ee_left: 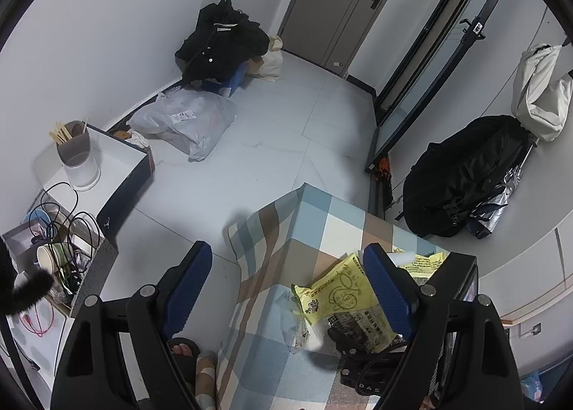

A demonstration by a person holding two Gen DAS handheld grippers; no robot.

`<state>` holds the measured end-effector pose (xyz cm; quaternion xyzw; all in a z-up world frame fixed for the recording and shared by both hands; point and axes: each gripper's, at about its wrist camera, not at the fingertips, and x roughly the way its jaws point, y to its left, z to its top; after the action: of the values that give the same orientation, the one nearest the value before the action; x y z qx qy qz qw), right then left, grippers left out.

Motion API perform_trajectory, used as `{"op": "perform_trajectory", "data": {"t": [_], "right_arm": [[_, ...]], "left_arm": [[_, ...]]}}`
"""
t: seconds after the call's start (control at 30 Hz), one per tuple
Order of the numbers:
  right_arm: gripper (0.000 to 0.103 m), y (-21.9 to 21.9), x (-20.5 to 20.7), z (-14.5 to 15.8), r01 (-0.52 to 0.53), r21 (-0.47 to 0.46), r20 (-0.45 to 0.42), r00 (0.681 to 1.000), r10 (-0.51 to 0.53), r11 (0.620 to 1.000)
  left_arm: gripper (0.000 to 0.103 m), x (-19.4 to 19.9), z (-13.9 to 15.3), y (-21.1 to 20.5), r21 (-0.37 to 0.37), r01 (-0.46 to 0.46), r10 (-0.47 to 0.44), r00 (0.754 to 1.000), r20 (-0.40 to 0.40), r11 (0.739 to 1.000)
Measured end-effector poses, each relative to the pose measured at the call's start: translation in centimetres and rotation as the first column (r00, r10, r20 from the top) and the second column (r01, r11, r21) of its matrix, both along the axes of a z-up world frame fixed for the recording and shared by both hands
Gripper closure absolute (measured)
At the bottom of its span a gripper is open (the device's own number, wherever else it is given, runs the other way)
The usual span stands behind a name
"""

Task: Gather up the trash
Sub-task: 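Lower the right tool onto the large yellow plastic bag and close it, then lift the yellow bag with the right tool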

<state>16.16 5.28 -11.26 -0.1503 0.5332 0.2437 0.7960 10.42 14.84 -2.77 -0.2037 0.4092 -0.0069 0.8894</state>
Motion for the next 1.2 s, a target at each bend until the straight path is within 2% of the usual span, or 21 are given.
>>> {"op": "perform_trajectory", "data": {"t": [0.13,0.2,0.4,0.6,0.67,0.87,1.2], "right_arm": [[0.030,0.0,-0.4,0.2,0.007,-0.007,0.021,1.000,-0.007,1.000],[0.039,-0.2,-0.5,0.4,0.013,-0.001,0.024,1.000,-0.013,1.000],[0.050,-0.1,-1.0,0.6,0.007,-0.008,0.046,0.999,-0.006,1.000],[0.053,-0.6,-1.1,1.0,0.033,-0.018,0.066,0.997,-0.032,0.999],[0.057,-0.7,-1.3,1.3,0.036,-0.016,0.080,0.996,-0.034,0.999],[0.062,-1.0,-1.7,1.9,0.062,0.017,0.079,0.995,-0.063,0.998],[0.066,-1.4,-2.7,3.7,0.081,0.009,0.123,0.989,-0.082,0.997]], "left_arm": [[0.019,0.1,-0.1,0.1,-0.004,-0.007,0.007,1.000,-0.005,1.000],[0.019,0.1,-0.2,0.2,-0.008,-0.009,0.009,1.000,-0.009,1.000],[0.019,0.1,-0.1,0.1,-0.017,-0.010,0.010,1.000,-0.011,1.000],[0.019,0.1,-0.3,0.0,-0.015,-0.007,0.007,1.000,-0.014,1.000],[0.019,0.1,-0.4,0.0,-0.019,-0.007,0.007,1.000,-0.018,1.000],[0.019,0.2,-0.3,0.1,-0.024,-0.018,0.018,1.000,-0.020,1.000],[0.019,0.0,-0.2,0.0,-0.011,-0.030,0.030,1.000,-0.009,0.999]]}}
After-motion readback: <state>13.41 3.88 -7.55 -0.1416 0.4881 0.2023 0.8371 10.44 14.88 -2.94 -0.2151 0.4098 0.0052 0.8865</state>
